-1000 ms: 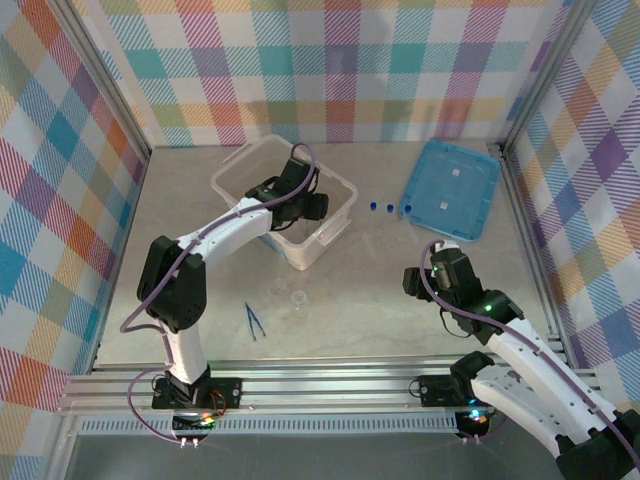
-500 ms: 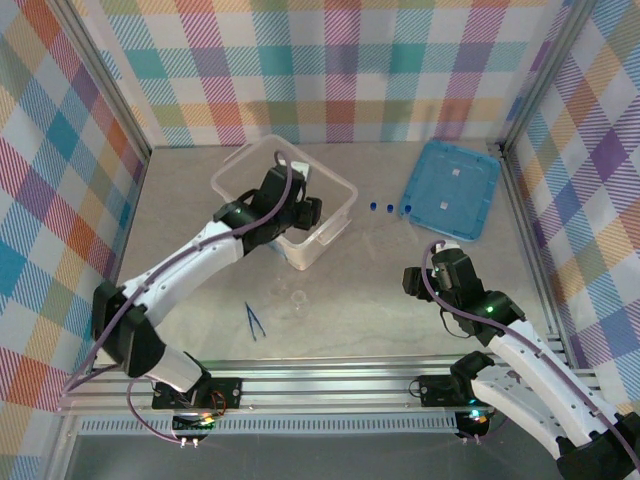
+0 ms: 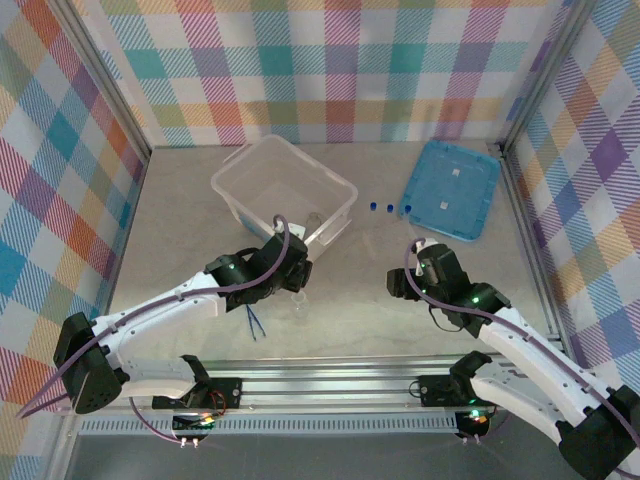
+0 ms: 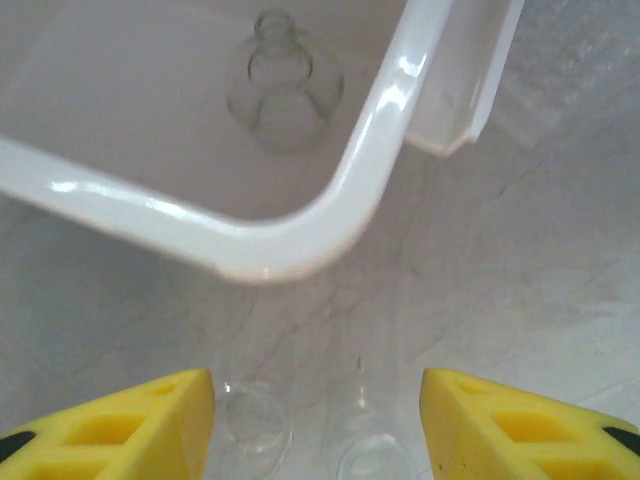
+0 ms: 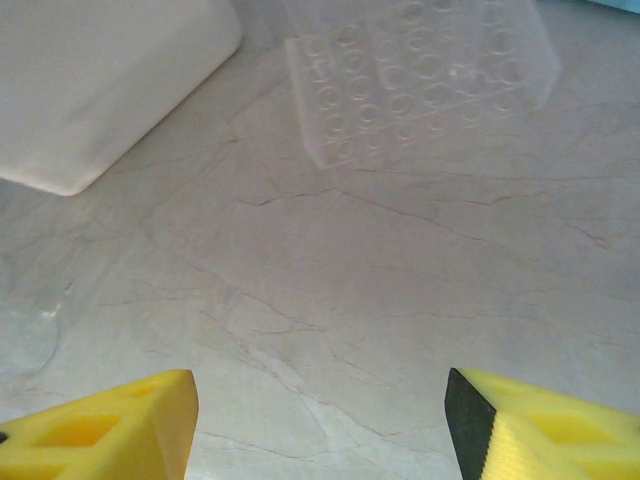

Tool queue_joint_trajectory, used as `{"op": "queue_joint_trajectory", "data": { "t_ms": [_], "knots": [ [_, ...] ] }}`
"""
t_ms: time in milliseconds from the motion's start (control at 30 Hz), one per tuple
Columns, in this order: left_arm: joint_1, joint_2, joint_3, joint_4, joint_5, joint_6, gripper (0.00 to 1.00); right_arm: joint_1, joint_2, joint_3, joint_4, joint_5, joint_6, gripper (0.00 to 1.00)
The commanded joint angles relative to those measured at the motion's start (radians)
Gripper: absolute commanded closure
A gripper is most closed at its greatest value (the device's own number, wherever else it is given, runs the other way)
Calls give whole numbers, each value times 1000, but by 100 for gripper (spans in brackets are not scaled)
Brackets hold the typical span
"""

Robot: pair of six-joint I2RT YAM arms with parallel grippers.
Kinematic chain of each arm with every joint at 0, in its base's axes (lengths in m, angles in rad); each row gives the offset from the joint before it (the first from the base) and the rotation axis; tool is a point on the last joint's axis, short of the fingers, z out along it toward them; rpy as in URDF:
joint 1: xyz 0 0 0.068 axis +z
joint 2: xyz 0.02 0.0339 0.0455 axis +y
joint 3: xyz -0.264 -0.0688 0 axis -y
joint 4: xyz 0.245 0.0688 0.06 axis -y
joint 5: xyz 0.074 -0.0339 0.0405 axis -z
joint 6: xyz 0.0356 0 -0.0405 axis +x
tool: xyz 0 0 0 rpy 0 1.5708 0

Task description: Organize the chemistry lab equipment

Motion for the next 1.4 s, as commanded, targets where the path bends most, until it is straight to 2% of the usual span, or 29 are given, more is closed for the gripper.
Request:
{"op": "queue_joint_trajectory", "data": {
  "t_ms": [0,200,433,600,1367],
  "knots": [
    [-28,-43,-38,-26,-40,-59,44,43,36,53,52,-30,-59,31],
    [-50,-59,-102,-10,-13,-102,41,114,104,83,58,24,-93,29],
    [-93,-38,-162,57,28,-136,41,135,168,93,80,-49,-126,23],
    [-102,6,-178,94,49,-147,41,170,236,118,67,-4,-135,22],
    [-106,123,-191,130,33,-166,42,174,244,120,54,20,-127,21]
  ]
}}
